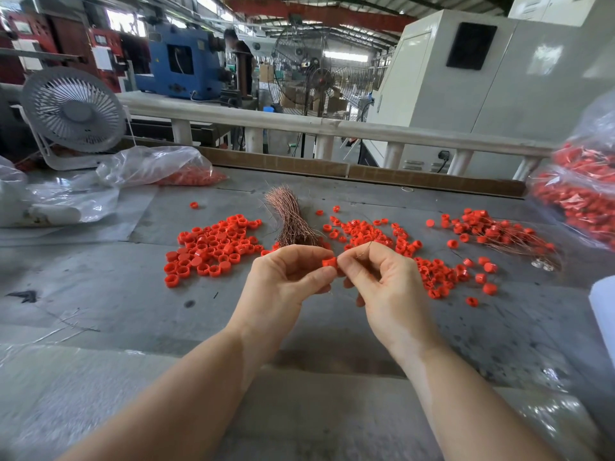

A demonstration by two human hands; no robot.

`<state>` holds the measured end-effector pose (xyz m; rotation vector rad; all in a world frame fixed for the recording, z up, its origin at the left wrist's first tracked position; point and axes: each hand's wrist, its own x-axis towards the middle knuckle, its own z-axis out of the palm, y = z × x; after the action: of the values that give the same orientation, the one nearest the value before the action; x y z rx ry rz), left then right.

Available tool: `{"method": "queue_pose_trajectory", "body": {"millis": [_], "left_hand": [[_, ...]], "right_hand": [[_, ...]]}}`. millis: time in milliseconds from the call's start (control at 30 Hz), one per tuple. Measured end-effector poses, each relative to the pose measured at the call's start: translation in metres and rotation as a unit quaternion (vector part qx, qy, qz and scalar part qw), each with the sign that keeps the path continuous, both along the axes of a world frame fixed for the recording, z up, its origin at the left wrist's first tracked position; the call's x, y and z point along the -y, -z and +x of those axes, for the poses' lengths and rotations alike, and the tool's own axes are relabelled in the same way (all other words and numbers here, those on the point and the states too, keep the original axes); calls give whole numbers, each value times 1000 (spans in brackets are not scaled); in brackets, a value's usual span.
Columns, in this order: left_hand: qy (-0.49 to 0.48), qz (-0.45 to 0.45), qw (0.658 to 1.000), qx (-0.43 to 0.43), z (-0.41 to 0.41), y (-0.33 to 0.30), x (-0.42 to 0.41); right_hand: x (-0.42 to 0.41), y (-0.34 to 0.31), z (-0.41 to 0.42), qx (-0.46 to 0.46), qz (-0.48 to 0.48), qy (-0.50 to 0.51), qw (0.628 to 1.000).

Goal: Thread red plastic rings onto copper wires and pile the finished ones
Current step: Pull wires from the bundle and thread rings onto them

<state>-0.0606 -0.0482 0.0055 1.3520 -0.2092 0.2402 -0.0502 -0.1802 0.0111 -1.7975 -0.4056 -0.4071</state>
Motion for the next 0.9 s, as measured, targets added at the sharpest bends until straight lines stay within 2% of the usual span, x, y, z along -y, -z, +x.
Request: {"method": "queue_pose_trajectory", "body": {"millis": [233, 433, 667, 900], "left_hand": [[11, 2, 1000, 7, 0, 0, -1], [13, 6, 1000, 12, -1, 0, 1], [10, 29, 999, 19, -1, 0, 1], [-1, 88, 995, 46, -3, -1, 3]], "right_hand": [[0, 1, 0, 6, 10, 0, 1000], [2, 2, 4, -13, 84, -2, 996], [2, 2, 5, -29, 154, -59, 986], [2, 3, 7, -50, 153, -66, 985]]}}
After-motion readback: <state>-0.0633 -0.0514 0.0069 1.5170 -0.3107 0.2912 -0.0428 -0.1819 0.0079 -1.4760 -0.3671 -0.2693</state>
